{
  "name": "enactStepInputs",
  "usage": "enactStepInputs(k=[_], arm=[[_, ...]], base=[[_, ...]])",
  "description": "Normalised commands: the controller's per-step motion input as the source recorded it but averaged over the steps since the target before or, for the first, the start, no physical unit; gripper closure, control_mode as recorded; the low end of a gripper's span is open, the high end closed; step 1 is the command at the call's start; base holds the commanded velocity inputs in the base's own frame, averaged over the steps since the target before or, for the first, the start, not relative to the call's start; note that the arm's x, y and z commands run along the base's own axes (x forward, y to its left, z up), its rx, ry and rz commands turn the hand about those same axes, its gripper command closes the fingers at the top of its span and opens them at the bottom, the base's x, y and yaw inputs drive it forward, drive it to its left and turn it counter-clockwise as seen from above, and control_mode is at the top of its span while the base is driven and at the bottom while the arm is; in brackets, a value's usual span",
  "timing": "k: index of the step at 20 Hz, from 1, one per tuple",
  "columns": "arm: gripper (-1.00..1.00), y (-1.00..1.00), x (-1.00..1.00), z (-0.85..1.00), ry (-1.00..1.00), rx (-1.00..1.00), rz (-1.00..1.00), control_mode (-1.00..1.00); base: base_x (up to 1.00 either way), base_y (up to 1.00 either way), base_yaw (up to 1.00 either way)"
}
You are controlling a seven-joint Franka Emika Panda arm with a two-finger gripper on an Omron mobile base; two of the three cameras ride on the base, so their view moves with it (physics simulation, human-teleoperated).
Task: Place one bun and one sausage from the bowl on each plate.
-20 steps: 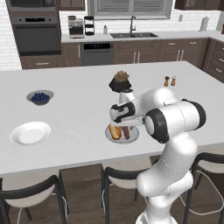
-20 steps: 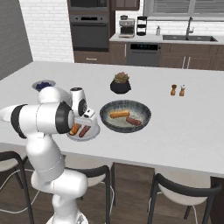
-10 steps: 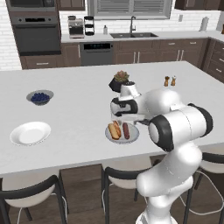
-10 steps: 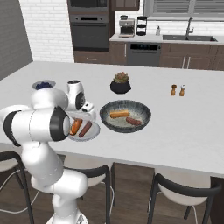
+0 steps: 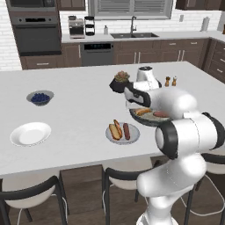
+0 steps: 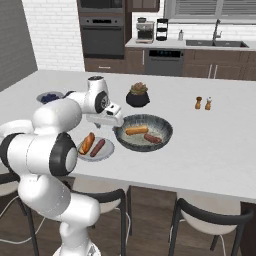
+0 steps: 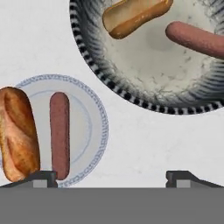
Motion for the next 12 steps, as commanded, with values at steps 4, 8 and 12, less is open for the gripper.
enactStepInputs(k=[4,8,12], arm=[[-1.00,-0.73,0.47,0.36,0.06,-0.31,0.23,-1.00],[-1.00,-0.67,0.49,-0.03,0.33,-0.37,0.27,-1.00],[-1.00,-0.87,0.41,-0.39,0.29,-0.11,0.26,-1.00]], base=[[0.00,0.00,0.00],[0.00,0.00,0.00],[0.00,0.00,0.00]])
